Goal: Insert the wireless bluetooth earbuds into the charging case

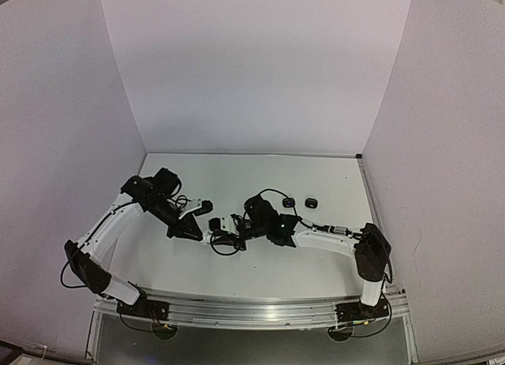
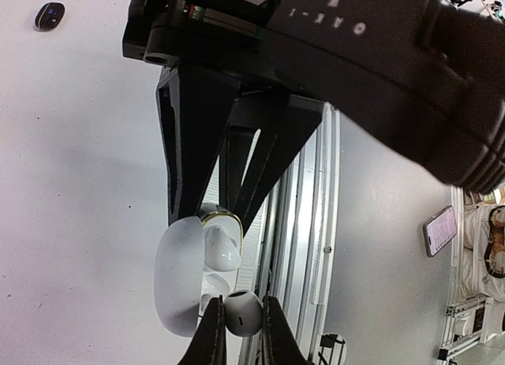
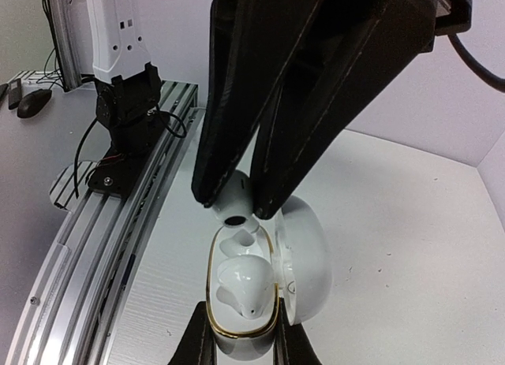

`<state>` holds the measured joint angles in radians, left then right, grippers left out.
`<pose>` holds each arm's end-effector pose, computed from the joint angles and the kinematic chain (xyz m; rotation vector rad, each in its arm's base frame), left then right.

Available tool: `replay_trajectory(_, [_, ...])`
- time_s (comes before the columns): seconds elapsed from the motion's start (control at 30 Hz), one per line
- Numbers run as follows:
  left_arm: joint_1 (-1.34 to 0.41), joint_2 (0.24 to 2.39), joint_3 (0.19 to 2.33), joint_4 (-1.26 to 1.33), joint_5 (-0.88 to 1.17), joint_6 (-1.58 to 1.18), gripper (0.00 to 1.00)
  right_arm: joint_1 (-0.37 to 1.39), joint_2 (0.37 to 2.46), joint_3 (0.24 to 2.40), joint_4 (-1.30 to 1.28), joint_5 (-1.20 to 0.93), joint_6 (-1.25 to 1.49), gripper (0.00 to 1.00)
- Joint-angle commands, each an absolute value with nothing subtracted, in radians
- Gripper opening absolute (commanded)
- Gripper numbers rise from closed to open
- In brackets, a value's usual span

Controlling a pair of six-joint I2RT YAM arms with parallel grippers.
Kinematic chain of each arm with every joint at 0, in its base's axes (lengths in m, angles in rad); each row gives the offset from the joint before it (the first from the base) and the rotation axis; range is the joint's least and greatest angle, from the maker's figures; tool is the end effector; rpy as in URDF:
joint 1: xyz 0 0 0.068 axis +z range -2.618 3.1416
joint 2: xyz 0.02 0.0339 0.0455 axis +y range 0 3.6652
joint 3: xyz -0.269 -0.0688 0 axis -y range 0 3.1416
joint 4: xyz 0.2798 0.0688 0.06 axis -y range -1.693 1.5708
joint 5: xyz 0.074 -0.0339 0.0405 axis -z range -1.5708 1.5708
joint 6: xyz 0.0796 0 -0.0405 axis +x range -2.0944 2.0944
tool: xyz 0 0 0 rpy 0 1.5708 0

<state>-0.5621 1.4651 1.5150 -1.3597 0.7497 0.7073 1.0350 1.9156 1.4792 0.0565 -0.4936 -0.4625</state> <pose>0.2268 -0.2070 0.3271 1.6847 2.0567 -1.0166 0.2349 0.4696 0.2493 -1.5890 1.2155 0.8538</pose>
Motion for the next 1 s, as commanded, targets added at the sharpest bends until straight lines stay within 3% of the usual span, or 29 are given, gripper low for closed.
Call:
replay_trajectory(0.0, [-0.565,1.443,1.487,-1.714,0.74,0.737,0.0,1.04,1.914,1.498,0.087,-0.52,-0.462,0.0])
replay_trajectory(0.97, [-0.565,1.485,1.489,-1.714,0.76,0.878,0.0,1.04,1.866,1.456,0.253,-0.679,-0.376,0.0])
